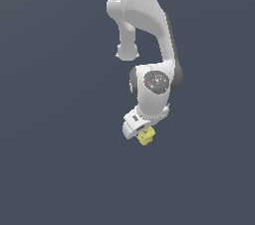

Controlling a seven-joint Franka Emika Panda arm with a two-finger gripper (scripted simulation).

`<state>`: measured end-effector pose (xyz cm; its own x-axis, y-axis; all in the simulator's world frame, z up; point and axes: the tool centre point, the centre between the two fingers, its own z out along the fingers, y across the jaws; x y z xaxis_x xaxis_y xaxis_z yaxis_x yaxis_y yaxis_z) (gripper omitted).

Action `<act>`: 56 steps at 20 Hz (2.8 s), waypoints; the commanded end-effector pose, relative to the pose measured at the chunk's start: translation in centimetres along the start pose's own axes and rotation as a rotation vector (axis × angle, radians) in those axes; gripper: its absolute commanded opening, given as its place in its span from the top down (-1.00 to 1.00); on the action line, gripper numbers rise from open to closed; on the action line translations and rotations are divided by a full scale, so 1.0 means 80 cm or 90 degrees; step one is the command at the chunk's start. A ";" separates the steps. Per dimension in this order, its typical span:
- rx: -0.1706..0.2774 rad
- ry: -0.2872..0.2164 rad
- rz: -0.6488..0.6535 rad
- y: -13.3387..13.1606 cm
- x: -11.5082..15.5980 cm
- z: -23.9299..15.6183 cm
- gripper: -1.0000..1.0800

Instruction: Pick up the object and move it to a goal position.

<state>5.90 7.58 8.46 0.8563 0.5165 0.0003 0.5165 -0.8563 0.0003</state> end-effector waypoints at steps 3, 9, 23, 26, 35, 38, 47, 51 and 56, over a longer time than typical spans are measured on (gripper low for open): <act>0.000 0.000 -0.002 -0.001 0.000 0.024 -0.92; 0.000 0.000 -0.002 0.000 0.001 0.027 1.00; 0.000 0.000 -0.002 0.001 -0.002 0.025 1.00; 0.000 0.000 -0.002 0.003 -0.009 0.020 1.00; 0.000 0.000 -0.001 0.018 -0.053 -0.014 1.00; 0.000 0.000 -0.001 0.027 -0.078 -0.032 1.00; 0.000 0.000 -0.001 0.058 -0.170 -0.103 1.00; 0.001 0.000 -0.001 0.074 -0.214 -0.137 1.00; 0.001 0.001 -0.001 0.094 -0.270 -0.181 1.00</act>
<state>-7.77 -8.90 21.88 0.8557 0.5175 0.0007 0.5175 -0.8557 -0.0008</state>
